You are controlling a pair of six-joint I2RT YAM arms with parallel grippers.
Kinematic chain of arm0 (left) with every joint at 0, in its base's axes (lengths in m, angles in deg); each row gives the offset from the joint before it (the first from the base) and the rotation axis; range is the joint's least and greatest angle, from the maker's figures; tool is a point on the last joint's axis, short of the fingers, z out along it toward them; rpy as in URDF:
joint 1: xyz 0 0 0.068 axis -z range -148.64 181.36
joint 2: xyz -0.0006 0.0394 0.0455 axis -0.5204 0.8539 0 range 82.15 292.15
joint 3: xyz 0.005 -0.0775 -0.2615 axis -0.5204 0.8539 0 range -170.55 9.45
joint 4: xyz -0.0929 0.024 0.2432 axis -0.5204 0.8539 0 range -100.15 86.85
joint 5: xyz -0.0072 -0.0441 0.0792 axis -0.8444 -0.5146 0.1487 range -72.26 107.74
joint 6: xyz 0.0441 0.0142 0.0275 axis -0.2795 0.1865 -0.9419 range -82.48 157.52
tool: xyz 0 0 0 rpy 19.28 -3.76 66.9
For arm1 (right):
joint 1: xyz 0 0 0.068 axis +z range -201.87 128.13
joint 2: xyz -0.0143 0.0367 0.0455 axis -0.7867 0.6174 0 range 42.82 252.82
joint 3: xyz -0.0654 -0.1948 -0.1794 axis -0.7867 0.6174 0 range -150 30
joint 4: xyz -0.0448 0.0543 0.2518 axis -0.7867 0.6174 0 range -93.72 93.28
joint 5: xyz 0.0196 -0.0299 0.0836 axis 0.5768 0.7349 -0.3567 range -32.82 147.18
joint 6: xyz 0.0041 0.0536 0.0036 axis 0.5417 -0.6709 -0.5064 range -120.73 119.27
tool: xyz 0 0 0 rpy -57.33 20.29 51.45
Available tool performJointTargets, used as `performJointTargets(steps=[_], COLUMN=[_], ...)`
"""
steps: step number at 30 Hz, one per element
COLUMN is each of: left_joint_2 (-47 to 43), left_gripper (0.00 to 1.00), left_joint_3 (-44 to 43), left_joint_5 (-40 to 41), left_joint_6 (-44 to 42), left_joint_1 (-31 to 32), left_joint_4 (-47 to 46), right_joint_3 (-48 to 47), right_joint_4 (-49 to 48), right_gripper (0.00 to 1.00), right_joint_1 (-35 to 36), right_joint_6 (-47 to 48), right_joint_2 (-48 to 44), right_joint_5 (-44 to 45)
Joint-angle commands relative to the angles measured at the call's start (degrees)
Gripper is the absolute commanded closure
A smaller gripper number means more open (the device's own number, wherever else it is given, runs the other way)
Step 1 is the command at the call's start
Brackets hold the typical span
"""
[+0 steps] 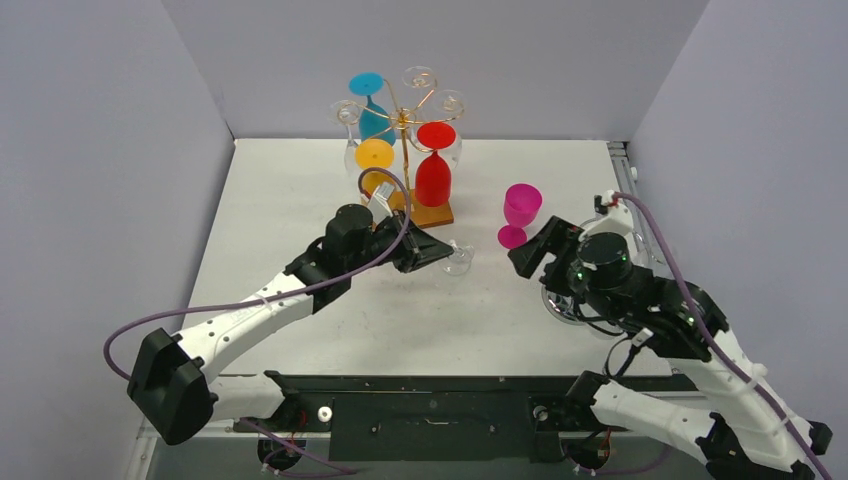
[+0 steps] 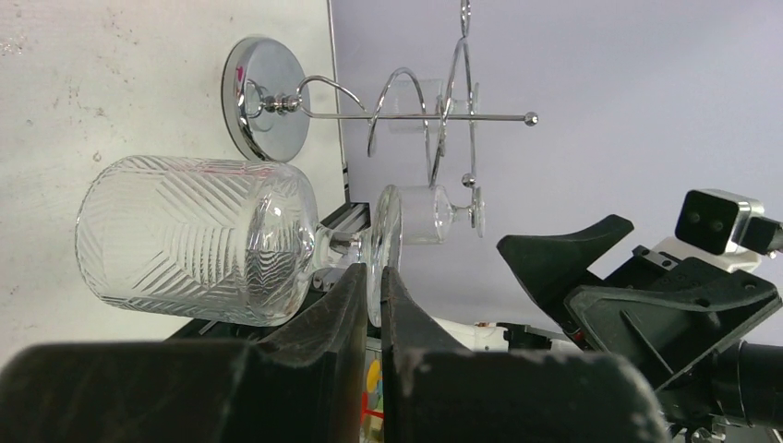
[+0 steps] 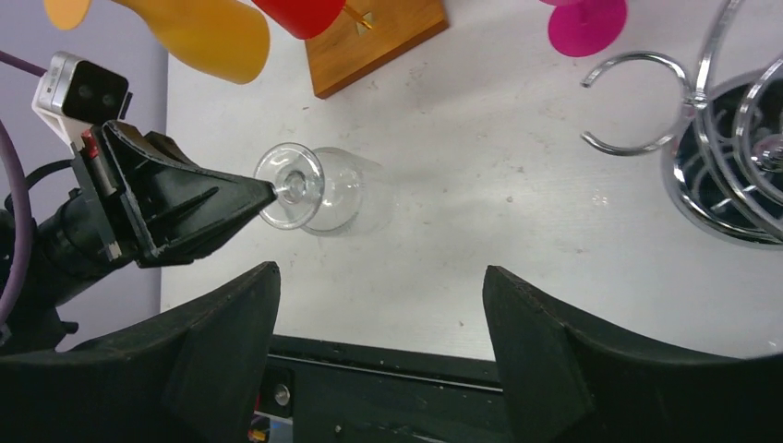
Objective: Take the wine glass off the wine glass rack
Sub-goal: Place the wine glass at the center of the board.
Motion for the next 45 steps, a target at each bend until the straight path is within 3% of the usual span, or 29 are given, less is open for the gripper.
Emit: performJointTargets(steps=[1,7,12,18,27,29,31,35,37,40,45], left_joint_2=[-4.7,-7.4,-8.2,-7.5,-8.1,-8.4,-8.9,-9.6,-10.4,-11.6,-16.0], left_gripper=[1.0,1.0,1.0,1.0,1.0,1.0,1.0,1.0,0.9,0.64,0.41], left_joint_3=[-0.2,0.1,1.6,2.7,3.6,3.9,4.1,4.7,4.4,3.9,3.9], left_joint_5=[-2.7,-2.0,-1.3,-1.0,-1.0,-0.9,-0.7,-0.2,0.8,1.7,4.2], left_joint_6=[3.0,5.0,7.8,10.1,10.9,10.8,10.7,10.2,9.2,6.5,0.3], left_joint_1=[-1.2,-1.6,-1.6,-1.6,-1.5,-1.5,-1.5,-1.5,-1.5,-1.5,-2.2], left_joint_4=[-8.3,-10.3,-16.0,-20.2,-21.4,-21.4,-21.1,-21.4,-20.2,-17.9,-10.3], right_joint_3=[1.7,2.7,6.8,11.9,14.9,15.2,15.2,15.2,15.4,15.1,15.5], right_joint_4=[-13.7,-23.7,-32.0,-38.4,-43.6,-44.9,-45.9,-48.1,-49.8,-51.4,-53.5], right_gripper=[0.3,0.34,0.47,0.57,0.79,0.86,1.0,1.0,1.0,1.0,1.0], right_joint_1=[2.0,-0.9,-5.0,-6.8,-8.2,-8.6,-9.0,-9.3,-9.6,-10.2,-12.3], right_joint_6=[-3.2,-2.1,-3.3,-5.2,-8.3,-9.2,-9.9,-11.4,-12.7,-14.7,-17.9], right_joint_2=[4.0,10.6,10.8,10.3,9.8,9.9,10.3,11.1,11.0,10.9,10.1], right_joint_5=[2.9,-7.7,-19.8,-27.9,-32.5,-33.7,-35.0,-37.0,-38.0,-38.9,-40.0])
